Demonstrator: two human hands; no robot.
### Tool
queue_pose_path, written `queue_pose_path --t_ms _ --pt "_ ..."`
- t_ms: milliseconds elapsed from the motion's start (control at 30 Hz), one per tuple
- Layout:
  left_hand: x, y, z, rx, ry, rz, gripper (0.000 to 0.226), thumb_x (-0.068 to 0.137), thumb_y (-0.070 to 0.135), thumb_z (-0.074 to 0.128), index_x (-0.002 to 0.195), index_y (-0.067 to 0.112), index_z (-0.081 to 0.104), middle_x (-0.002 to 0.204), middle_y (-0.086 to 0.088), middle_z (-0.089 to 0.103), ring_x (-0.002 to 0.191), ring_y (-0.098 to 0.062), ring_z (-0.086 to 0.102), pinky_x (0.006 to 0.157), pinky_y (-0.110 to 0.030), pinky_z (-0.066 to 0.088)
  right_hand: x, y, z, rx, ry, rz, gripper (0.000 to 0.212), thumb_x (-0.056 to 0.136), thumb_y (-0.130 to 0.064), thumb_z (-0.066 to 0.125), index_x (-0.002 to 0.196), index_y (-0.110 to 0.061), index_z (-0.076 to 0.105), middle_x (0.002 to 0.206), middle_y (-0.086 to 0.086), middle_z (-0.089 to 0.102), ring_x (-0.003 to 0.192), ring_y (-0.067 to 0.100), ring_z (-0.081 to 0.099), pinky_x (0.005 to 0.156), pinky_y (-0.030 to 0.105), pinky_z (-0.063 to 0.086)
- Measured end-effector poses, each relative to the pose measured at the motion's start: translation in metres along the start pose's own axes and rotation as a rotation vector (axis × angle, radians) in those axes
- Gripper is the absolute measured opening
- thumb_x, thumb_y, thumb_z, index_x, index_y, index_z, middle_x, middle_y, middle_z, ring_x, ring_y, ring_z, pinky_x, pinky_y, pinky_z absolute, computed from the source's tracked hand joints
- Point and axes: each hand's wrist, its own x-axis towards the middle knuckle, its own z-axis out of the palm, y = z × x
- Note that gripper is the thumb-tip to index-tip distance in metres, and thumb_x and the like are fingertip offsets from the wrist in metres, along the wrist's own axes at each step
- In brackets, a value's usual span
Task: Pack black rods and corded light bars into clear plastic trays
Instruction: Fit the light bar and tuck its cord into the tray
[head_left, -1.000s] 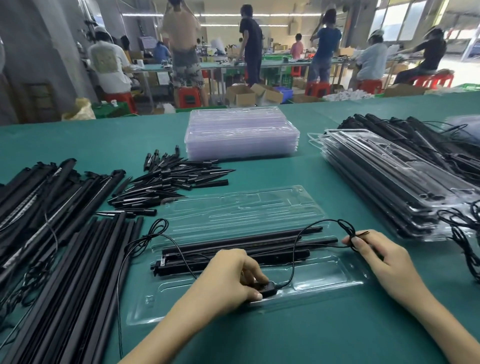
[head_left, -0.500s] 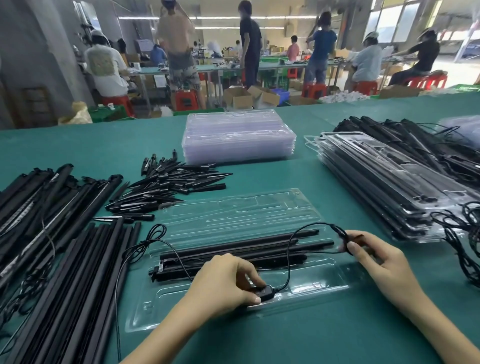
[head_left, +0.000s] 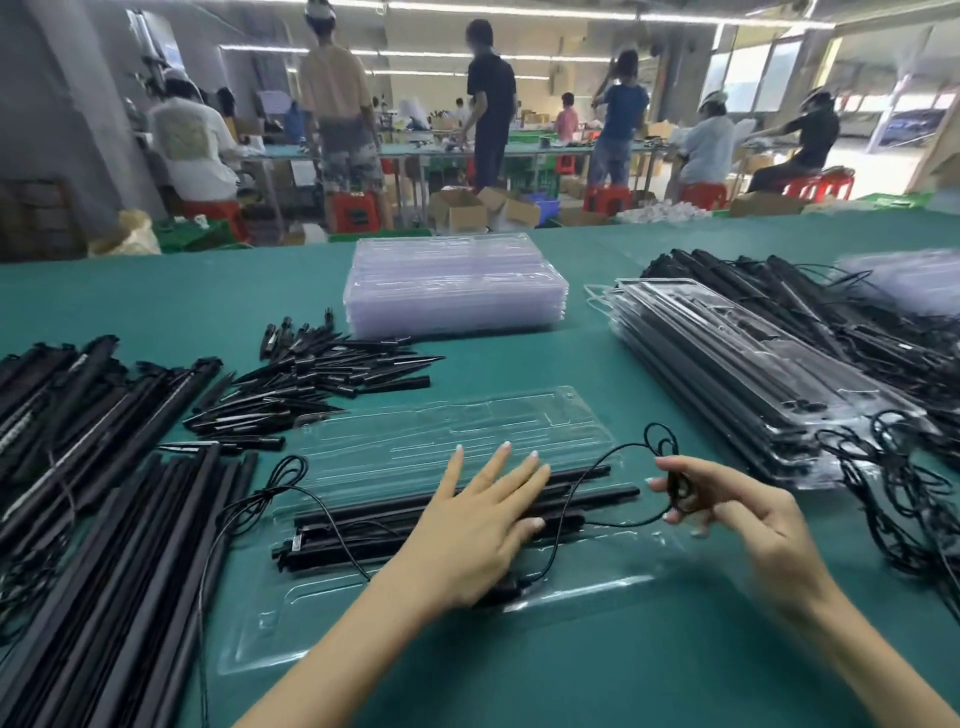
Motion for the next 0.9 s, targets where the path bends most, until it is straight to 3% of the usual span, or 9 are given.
queue_pose_path --t_ms 133,233,300,400,467,533,667,800,900 --pt "-0.005 -0.030 0.009 -0.003 -0.063 -0.125 0.049 0.101 0.047 0.008 0.141 0.043 -0.020 0.150 0.026 -0.022 0.139 -0.005 -0.028 0.112 -0.047 -0.023 0.001 0.000 -0.016 -0.344 -0.075 -0.128 0.065 0.077 0.025 0.053 0.117 -0.024 0.065 0.102 -0.013 0.072 0.084 0.022 0.065 0.079 0.029 0.050" --pt "-0.013 -0.043 0.015 -0.022 -0.097 -0.171 0.049 0.099 0.053 0.006 0.140 0.046 -0.019 0.149 0.028 -0.021 0.139 -0.003 -0.026 0.112 -0.050 -0.023 0.006 0.000 -0.017 -0.548 -0.082 -0.230 0.070 0.070 0.018 0.070 0.122 -0.028 0.061 0.098 -0.008 0.067 0.088 0.010 0.058 0.081 0.026 0.046" --pt "-0.014 -0.044 0.017 -0.051 -0.082 -0.176 0.050 0.098 0.055 0.007 0.140 0.046 -0.019 0.149 0.029 -0.020 0.139 -0.002 -0.026 0.112 -0.050 -0.023 0.011 0.001 -0.015 -0.664 -0.063 -0.301 0.071 0.068 0.013 0.076 0.126 -0.024 0.057 0.097 -0.005 0.062 0.095 0.011 0.054 0.089 0.034 0.044" --pt "-0.014 -0.042 0.019 -0.079 -0.043 -0.177 0.054 0.095 0.059 0.006 0.143 0.044 -0.016 0.150 0.028 -0.019 0.139 -0.001 -0.026 0.112 -0.048 -0.023 0.016 -0.001 -0.007 -0.509 -0.033 -0.220 0.065 0.078 0.008 0.069 0.132 -0.024 0.054 0.109 -0.006 0.062 0.105 0.012 0.050 0.101 0.027 0.037" --pt "-0.014 -0.041 0.021 -0.068 -0.026 -0.185 0.057 0.095 0.059 0.007 0.146 0.042 -0.012 0.151 0.027 -0.017 0.139 -0.001 -0.025 0.112 -0.048 -0.023 0.019 -0.005 0.002 -0.365 -0.004 -0.138 0.052 0.084 -0.011 0.065 0.131 -0.029 0.055 0.109 -0.006 0.061 0.104 0.007 0.049 0.098 0.010 0.033" --pt "-0.012 -0.040 0.021 -0.060 -0.029 -0.199 0.058 0.096 0.058 0.008 0.149 0.040 -0.009 0.152 0.026 -0.016 0.140 -0.002 -0.024 0.112 -0.050 -0.023 0.022 -0.006 0.013 -0.291 0.048 -0.082 0.044 0.082 -0.023 0.064 0.124 -0.035 0.060 0.097 -0.003 0.060 0.095 0.006 0.050 0.087 0.008 0.035" --pt "-0.010 -0.039 0.016 -0.083 -0.087 -0.182 0.058 0.099 0.055 0.011 0.151 0.035 -0.005 0.154 0.022 -0.017 0.141 -0.005 -0.025 0.110 -0.054 -0.024 0.028 -0.004 0.028 -0.246 0.152 -0.099 0.038 0.084 -0.002 0.065 0.103 -0.034 0.069 0.083 -0.009 0.058 0.081 0.005 0.049 0.074 0.007 0.037" --pt "-0.014 -0.042 0.012 -0.089 -0.142 -0.151 0.061 0.098 0.056 0.013 0.151 0.034 -0.007 0.154 0.019 -0.020 0.141 -0.005 -0.024 0.110 -0.055 -0.022 0.033 0.000 0.032 -0.311 0.300 -0.187 0.031 0.084 -0.001 0.063 0.100 -0.028 0.067 0.096 -0.027 0.063 0.087 0.006 0.053 0.077 0.016 0.043" --pt "-0.015 -0.047 0.008 -0.054 -0.165 -0.128 0.064 0.096 0.061 0.017 0.150 0.037 -0.009 0.153 0.020 -0.020 0.140 -0.002 -0.024 0.112 -0.052 -0.021 0.036 0.007 0.032 -0.450 0.294 -0.333 0.035 0.083 0.007 0.061 0.107 -0.018 0.064 0.098 -0.003 0.063 0.088 0.013 0.054 0.080 0.022 0.045"
